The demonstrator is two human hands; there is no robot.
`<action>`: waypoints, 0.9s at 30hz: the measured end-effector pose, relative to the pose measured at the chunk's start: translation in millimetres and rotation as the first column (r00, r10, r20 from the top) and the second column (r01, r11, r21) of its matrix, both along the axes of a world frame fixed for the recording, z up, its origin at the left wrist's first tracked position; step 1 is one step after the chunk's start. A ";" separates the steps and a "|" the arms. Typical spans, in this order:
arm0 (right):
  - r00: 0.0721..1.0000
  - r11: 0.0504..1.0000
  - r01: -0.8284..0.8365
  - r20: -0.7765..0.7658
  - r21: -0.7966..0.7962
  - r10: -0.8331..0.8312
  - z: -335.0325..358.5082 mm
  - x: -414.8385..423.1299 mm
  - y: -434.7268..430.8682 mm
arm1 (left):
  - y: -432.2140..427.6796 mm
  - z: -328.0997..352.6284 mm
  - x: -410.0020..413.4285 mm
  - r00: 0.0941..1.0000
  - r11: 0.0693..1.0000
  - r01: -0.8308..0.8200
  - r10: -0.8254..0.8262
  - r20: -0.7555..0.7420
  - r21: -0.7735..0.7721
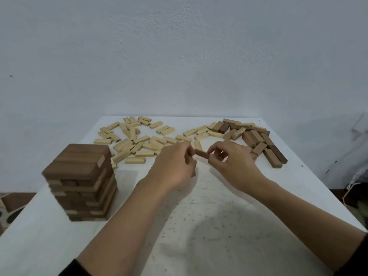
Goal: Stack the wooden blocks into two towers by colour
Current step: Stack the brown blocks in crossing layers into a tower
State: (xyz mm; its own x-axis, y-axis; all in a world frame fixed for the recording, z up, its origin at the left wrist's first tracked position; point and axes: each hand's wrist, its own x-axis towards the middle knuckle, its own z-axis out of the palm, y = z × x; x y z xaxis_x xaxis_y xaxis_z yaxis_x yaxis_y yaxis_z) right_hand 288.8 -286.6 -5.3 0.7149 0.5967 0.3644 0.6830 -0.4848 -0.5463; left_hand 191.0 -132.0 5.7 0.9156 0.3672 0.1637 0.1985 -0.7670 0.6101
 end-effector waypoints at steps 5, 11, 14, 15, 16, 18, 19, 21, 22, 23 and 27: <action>0.994 0.992 -0.065 0.076 -0.111 0.074 -9.0 -42.7 -11.6 | -0.4 -13.5 -40.2 0.994 0.995 0.069 -0.062 -0.094 0.076; 0.989 0.974 -0.136 0.031 -0.181 0.144 -17.3 -58.5 -9.2 | 12.2 -24.5 -48.4 0.996 0.986 0.088 -0.085 -0.029 0.142; 0.987 0.975 -0.145 0.043 -0.166 0.154 -12.6 -53.5 -10.2 | 15.3 -33.1 -47.8 0.996 0.992 0.082 -0.084 0.017 0.096; 0.988 0.978 -0.137 0.052 -0.159 0.147 -9.5 -48.1 -11.9 | 16.1 -35.4 -48.3 0.995 0.994 0.094 -0.095 0.027 0.065; 0.989 0.980 -0.115 0.072 -0.163 0.128 -6.5 -41.1 -14.8 | 16.1 -36.7 -49.2 0.993 0.993 0.109 -0.111 0.029 0.044; 0.982 0.981 -0.005 0.186 -0.195 0.042 -3.8 -19.2 -24.5 | 15.0 -38.7 -50.4 0.991 0.991 0.132 -0.133 0.024 0.024; 0.962 0.976 0.081 0.271 -0.204 -0.023 -4.0 -8.1 -30.3 | 13.0 -37.9 -51.8 0.991 0.991 0.135 -0.135 0.019 0.007; 0.913 0.940 0.264 0.370 -0.216 -0.171 -7.3 10.6 -42.5 | 7.6 -37.1 -55.2 0.990 0.990 0.137 -0.137 -0.021 -0.017; 0.900 0.918 0.322 0.377 -0.231 -0.221 -9.4 15.9 -47.3 | 4.8 -37.5 -56.8 0.988 0.989 0.145 -0.145 -0.054 0.000; 0.900 0.901 0.352 0.358 -0.254 -0.250 -11.1 17.9 -51.4 | 1.9 -36.8 -58.8 0.984 0.987 0.159 -0.156 -0.081 0.027; 0.921 0.858 0.369 0.265 -0.358 -0.286 -11.7 21.4 -62.8 | 1.3 -36.2 -59.9 0.982 0.985 0.169 -0.166 -0.096 0.028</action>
